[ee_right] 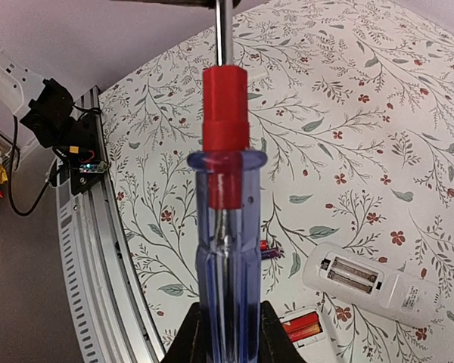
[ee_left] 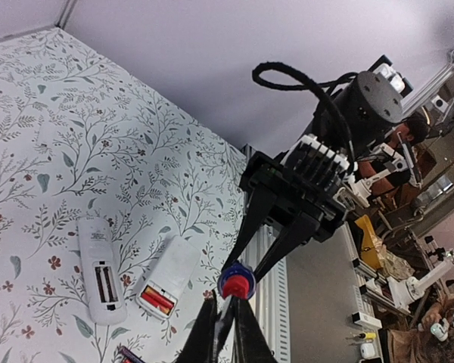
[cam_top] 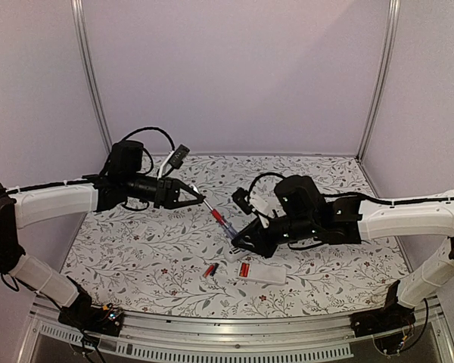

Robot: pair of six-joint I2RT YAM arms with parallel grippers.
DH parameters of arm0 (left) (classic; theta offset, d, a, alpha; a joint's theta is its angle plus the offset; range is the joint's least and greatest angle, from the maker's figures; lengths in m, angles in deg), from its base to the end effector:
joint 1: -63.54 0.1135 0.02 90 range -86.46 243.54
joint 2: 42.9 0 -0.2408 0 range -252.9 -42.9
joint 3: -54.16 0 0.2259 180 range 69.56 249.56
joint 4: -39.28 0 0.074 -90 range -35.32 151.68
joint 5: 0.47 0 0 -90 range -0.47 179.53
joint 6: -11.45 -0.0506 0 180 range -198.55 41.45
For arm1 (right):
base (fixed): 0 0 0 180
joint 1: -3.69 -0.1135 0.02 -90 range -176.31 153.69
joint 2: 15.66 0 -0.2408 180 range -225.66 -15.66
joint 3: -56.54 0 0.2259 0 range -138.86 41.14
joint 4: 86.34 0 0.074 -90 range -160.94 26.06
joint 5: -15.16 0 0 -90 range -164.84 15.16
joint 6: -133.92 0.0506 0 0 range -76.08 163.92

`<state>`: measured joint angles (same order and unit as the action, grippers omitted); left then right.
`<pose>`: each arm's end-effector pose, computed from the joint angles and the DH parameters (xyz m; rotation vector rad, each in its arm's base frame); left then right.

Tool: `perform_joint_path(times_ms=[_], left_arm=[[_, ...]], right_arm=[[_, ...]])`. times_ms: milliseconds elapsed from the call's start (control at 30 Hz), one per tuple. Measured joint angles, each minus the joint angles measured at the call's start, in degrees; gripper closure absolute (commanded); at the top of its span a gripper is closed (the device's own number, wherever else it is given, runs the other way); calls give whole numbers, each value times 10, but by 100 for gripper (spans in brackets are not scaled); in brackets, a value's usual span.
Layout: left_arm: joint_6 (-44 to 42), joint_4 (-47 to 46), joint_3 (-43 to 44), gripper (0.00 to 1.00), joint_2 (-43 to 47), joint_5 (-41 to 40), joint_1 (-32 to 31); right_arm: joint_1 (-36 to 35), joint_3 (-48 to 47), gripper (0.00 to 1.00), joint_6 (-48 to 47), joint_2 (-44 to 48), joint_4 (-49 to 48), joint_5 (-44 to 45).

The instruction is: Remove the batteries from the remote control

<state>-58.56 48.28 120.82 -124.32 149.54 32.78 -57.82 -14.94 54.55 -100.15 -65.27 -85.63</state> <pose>0.2297 -0.1877 0.2540 0.9269 1.8981 -1.5840 0.1440 0.2853 0.2330 -1.0930 2.0290 0.8951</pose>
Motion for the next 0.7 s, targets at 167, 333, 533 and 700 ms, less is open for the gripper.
perform_joint_path(times_ms=[167,333,533,700], left_arm=[[12,-30,-7,100,10,2,-2],[39,-70,-29,100,52,-21,-2],[120,-203,-107,100,130,-98,-13],[178,-309,-151,100,185,-206,-52]], right_arm=[[-2,5,30,15,5,-18,40],[0,33,10,37,52,-65,98],[0,97,1,85,143,-178,151],[1,158,1,140,184,-297,151]])
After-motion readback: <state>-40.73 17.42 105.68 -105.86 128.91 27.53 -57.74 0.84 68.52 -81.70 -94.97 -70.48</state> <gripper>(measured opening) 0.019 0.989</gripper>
